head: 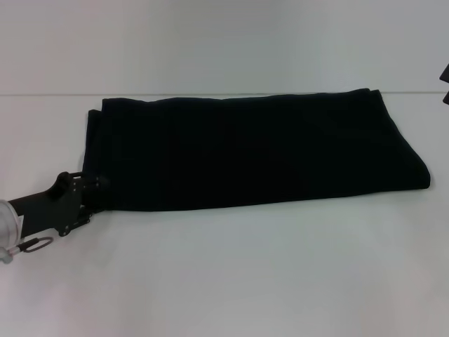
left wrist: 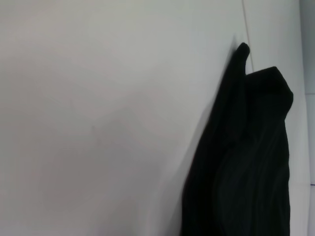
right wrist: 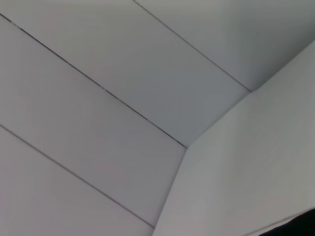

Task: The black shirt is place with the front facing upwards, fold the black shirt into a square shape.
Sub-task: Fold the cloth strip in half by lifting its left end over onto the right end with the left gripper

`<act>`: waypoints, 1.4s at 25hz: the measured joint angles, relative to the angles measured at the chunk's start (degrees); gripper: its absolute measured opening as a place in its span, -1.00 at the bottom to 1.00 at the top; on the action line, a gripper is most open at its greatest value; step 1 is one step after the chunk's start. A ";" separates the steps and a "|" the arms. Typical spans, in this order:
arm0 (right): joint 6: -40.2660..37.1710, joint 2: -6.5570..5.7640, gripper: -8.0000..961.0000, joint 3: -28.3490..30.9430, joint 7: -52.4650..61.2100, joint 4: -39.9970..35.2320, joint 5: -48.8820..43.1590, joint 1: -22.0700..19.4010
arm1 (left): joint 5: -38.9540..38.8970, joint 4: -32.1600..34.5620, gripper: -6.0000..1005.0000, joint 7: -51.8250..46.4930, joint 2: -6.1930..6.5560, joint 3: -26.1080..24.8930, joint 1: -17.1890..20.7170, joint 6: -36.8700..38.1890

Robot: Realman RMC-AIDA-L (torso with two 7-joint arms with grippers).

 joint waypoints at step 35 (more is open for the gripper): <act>-0.30 0.26 0.90 0.02 -0.09 0.32 0.21 -0.81 | -0.32 -2.85 0.03 6.05 -1.19 -3.01 -2.84 -4.63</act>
